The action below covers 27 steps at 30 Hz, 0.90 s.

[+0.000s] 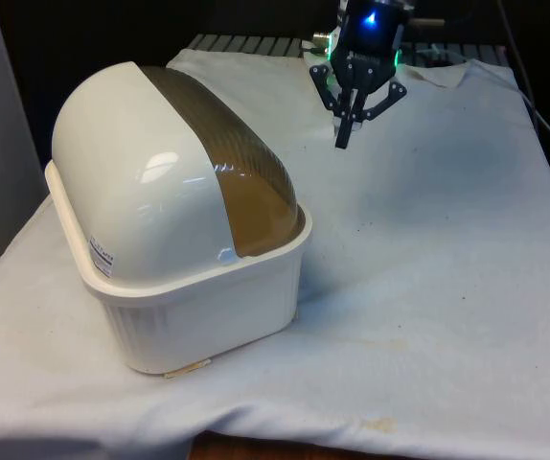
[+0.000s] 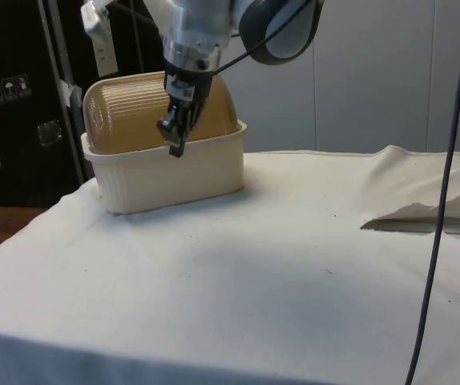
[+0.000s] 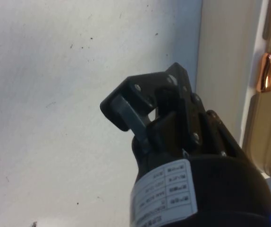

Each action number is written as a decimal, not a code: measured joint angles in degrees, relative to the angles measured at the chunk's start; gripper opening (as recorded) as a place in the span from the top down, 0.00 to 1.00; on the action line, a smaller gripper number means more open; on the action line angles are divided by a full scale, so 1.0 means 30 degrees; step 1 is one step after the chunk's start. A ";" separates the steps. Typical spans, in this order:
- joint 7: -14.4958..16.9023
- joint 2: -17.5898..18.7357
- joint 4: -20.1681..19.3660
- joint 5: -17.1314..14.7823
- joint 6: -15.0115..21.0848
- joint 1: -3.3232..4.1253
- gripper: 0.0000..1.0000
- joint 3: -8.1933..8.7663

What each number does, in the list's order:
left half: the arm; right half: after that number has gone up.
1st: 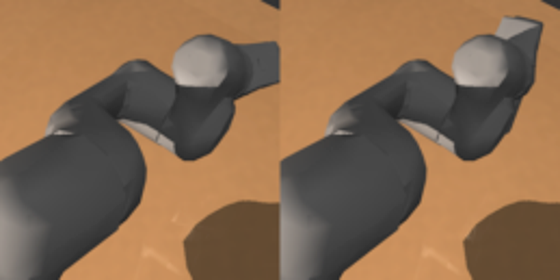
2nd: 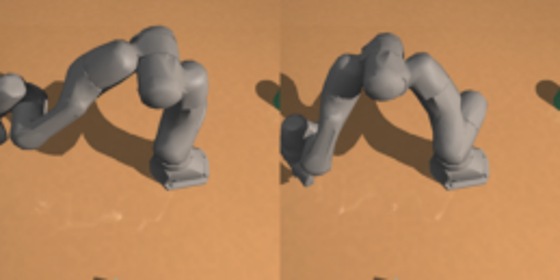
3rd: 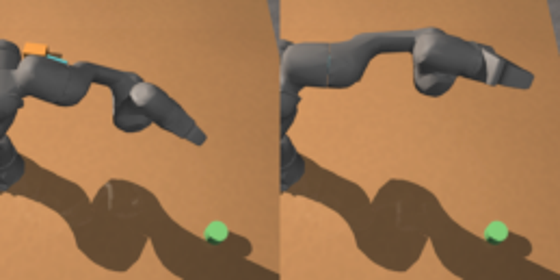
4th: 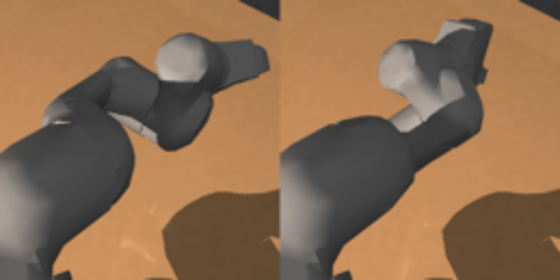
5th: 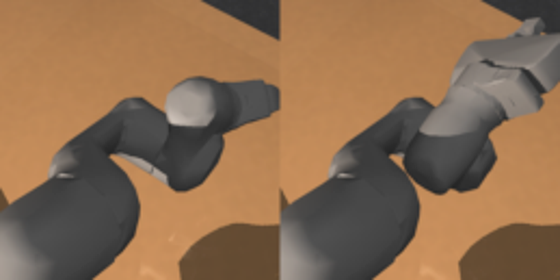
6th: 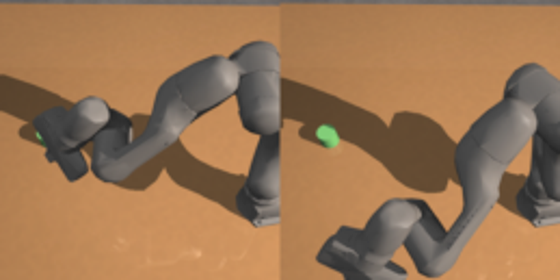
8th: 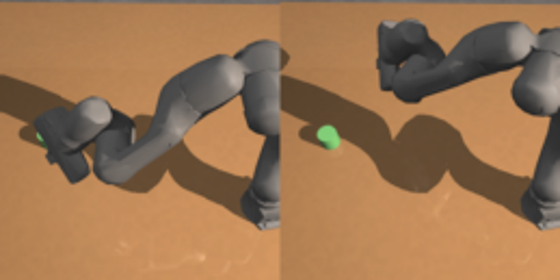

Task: Open the lid, then close it.

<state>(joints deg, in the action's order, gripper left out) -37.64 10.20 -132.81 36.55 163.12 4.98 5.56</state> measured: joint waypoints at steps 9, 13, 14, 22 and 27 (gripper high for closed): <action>0.1280 0.0000 -0.0038 0.0000 0.0229 0.0000 1.00 0.0000; 0.1853 0.0019 -0.0038 0.0000 0.0382 0.0000 1.00 0.0000; 0.1853 0.0019 -0.0038 0.0000 0.0382 0.0000 1.00 0.0000; 0.3132 0.0038 -0.0038 0.0000 0.0573 0.0000 1.00 0.0000; 0.3629 0.0038 -0.0210 0.0000 0.0764 0.0000 1.00 0.0000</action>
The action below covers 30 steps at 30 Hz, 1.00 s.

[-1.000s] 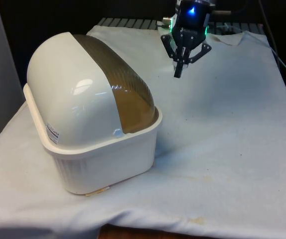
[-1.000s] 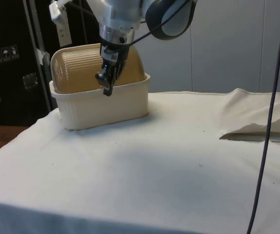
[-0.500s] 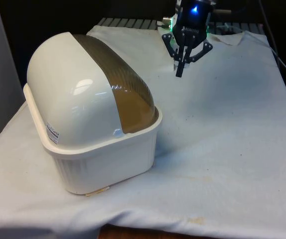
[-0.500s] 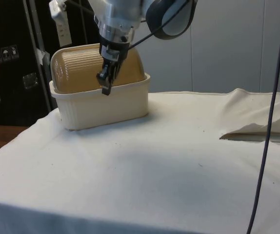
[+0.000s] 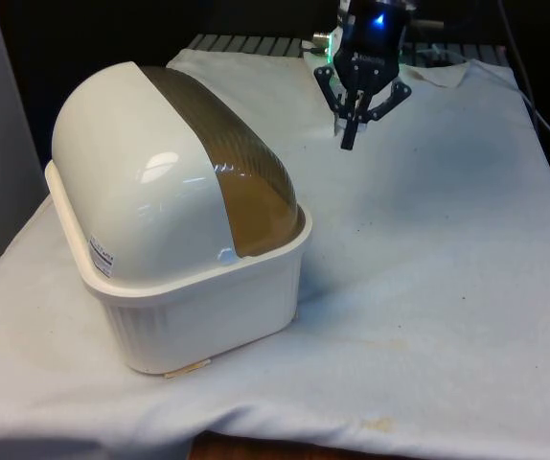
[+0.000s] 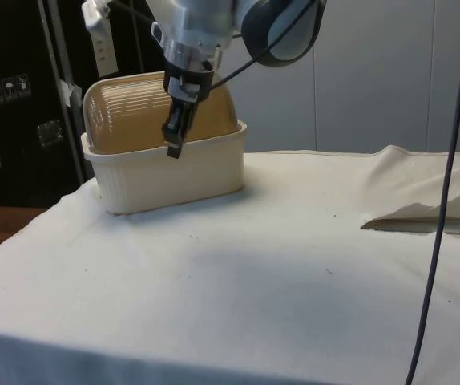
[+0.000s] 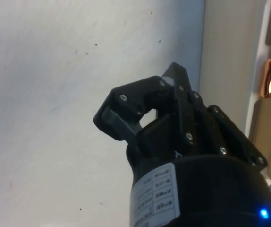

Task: Open the lid, then close it.

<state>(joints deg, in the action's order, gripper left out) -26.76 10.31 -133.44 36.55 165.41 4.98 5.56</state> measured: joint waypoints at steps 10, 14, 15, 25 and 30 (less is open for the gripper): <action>0.0917 -0.0821 -0.1318 0.0000 0.0688 -0.0134 1.00 0.0306; 0.1375 -0.1070 -0.1662 0.0000 0.0936 -0.0172 1.00 0.0439; 0.1528 -0.1089 -0.1681 0.0000 0.0974 -0.0172 1.00 0.0458; 0.2979 -0.1108 -0.1738 0.0000 0.1203 -0.0172 1.00 0.0497; 0.3724 -0.1012 -0.1738 0.0000 0.1318 -0.0172 1.00 0.0477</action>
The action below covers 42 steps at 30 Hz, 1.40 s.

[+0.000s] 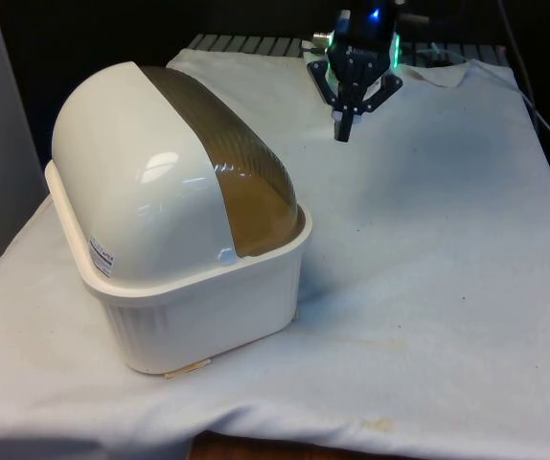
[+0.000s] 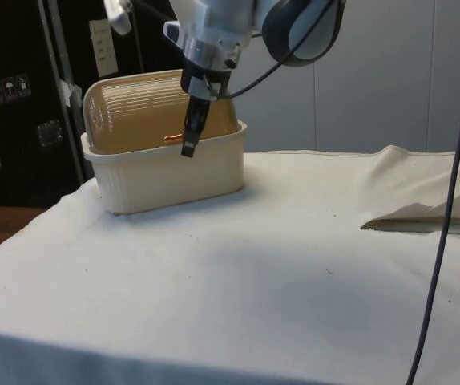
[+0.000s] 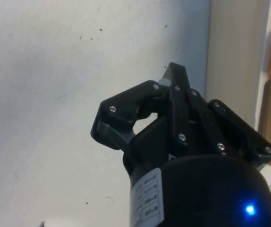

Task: Open the lid, then close it.

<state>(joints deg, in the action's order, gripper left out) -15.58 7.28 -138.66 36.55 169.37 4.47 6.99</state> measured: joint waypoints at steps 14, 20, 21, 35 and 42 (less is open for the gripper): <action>0.2101 0.0420 0.0000 0.0000 0.0306 0.0000 1.00 0.0000; 0.3151 0.0592 0.0000 0.0000 0.0306 0.0000 1.00 0.0000; 0.3151 0.0592 0.0000 0.0000 0.0306 0.0000 1.00 0.0000; 0.4736 0.0840 0.0115 0.0095 0.0649 0.0000 1.00 0.0153; 0.5042 0.0859 0.0172 0.0802 0.0668 0.0000 1.00 0.0306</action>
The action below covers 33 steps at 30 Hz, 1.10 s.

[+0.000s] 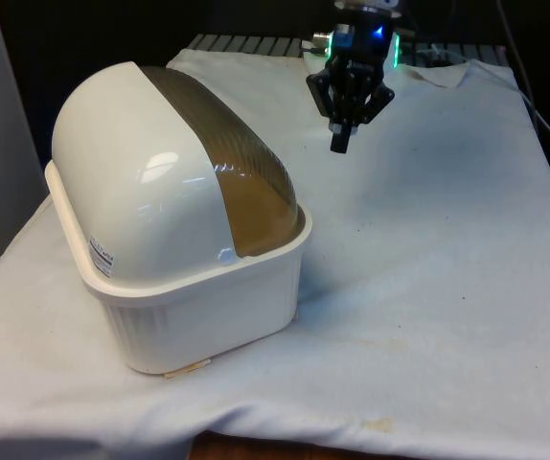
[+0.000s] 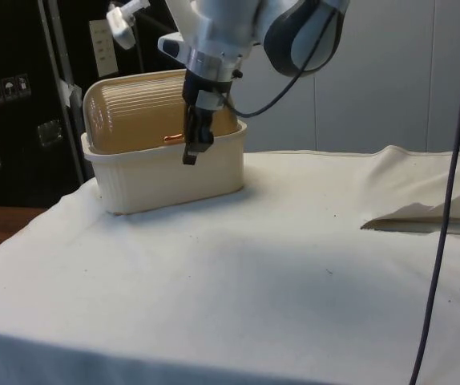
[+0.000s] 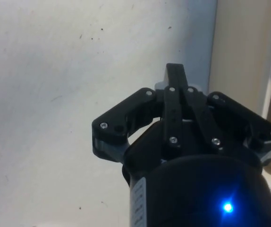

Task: Open the lid, then close it.

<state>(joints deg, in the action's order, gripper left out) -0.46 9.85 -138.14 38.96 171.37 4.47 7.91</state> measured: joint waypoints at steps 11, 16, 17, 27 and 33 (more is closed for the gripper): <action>0.0000 -0.0057 0.0076 0.1662 -0.0172 0.0000 1.00 0.0172; 0.0000 -0.0057 0.0076 0.1891 -0.0191 0.0019 1.00 0.0172; 0.0000 -0.0076 0.0057 0.1929 -0.0191 0.0019 1.00 0.0153; 0.0076 0.0057 0.0344 0.1967 -0.0592 0.0076 1.00 0.0019; 0.0095 0.0286 0.0859 0.2158 -0.1299 0.0153 1.00 -0.0076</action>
<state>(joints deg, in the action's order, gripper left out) -0.17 10.71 -135.56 45.44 167.48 4.93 7.68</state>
